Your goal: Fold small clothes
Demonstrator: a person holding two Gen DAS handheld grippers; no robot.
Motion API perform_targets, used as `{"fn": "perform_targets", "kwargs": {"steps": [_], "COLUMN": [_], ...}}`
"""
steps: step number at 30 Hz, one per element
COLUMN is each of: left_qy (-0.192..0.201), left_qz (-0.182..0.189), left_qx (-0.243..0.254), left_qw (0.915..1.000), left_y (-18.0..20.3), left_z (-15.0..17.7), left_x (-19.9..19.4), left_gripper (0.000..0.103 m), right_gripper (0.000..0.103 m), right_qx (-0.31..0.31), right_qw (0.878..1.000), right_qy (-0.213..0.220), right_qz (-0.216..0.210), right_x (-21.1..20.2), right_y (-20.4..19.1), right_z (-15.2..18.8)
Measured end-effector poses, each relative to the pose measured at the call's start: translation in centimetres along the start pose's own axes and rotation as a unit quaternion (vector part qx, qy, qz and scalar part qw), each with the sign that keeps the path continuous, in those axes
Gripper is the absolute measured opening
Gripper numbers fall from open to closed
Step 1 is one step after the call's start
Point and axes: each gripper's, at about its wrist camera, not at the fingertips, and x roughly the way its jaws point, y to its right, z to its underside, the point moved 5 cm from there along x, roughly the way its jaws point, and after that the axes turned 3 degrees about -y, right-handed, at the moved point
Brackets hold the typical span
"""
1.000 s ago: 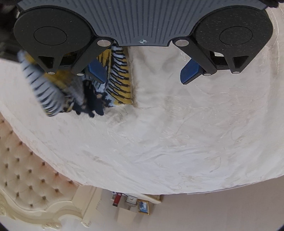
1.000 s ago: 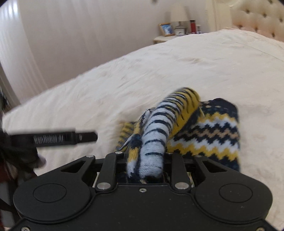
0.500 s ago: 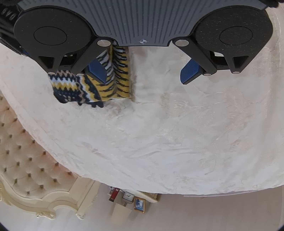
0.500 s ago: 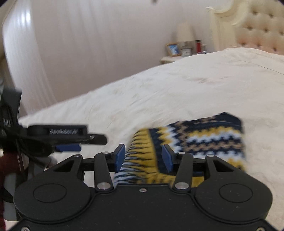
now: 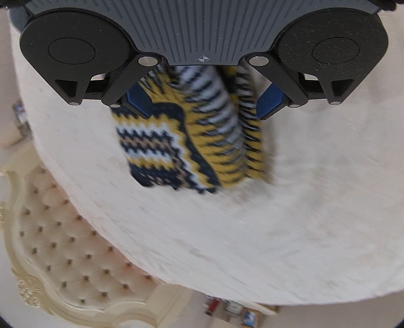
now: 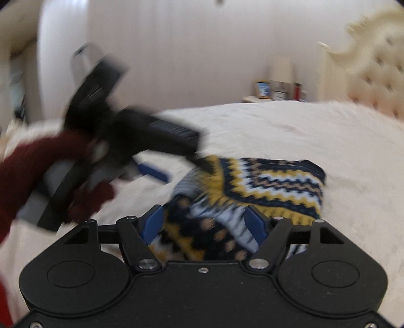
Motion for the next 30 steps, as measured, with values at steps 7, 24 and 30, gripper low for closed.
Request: {"fn": "perform_targets", "kwargs": {"steps": [7, 24, 30], "left_qy": [0.007, 0.068, 0.045], "left_qz": [-0.006, -0.075, -0.061], "left_qx": [0.006, 0.020, 0.057], "left_qw": [0.9999, 0.9947, 0.9954], "left_y": [0.2, -0.2, 1.4], "left_z": [1.0, -0.3, 1.0], "left_x": [1.7, -2.7, -1.0], "left_gripper": [0.034, 0.049, 0.067], "right_gripper": [0.038, 0.055, 0.065], "right_qx": [-0.071, -0.023, 0.019], "right_qw": [0.997, 0.993, 0.995], "right_qy": [-0.027, -0.058, -0.040], "right_qz": [0.023, -0.098, -0.091], "right_x": [3.1, 4.6, 1.8], "right_y": [-2.4, -4.0, -0.8], "right_z": [0.8, 2.5, 2.2]}}
